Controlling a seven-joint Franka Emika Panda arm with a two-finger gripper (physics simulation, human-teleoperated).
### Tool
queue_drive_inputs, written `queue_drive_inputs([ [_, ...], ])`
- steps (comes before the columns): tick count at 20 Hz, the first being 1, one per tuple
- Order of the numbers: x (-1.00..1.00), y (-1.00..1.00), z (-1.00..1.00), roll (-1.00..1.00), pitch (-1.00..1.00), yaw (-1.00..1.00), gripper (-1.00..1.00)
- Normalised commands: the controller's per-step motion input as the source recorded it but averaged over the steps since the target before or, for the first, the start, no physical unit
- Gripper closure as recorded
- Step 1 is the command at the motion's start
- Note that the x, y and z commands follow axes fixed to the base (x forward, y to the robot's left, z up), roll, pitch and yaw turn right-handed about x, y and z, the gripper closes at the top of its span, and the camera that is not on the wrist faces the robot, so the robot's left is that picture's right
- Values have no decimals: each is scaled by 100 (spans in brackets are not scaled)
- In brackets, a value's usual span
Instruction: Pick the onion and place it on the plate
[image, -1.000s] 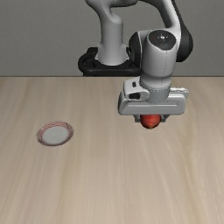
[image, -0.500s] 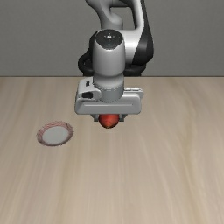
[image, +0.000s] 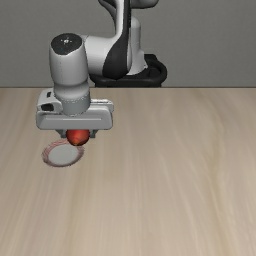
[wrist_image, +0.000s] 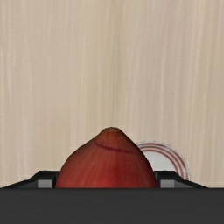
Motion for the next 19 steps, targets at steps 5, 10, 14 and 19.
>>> queue_drive_inputs([
  [5, -40, -60, 0, 0, 0, 0, 100],
  [10, -20, 0, 0, 0, 0, 0, -100],
  [14, 0, 0, 0, 0, 0, 0, -100],
  [19, 0, 0, 0, 0, 0, 0, -100],
])
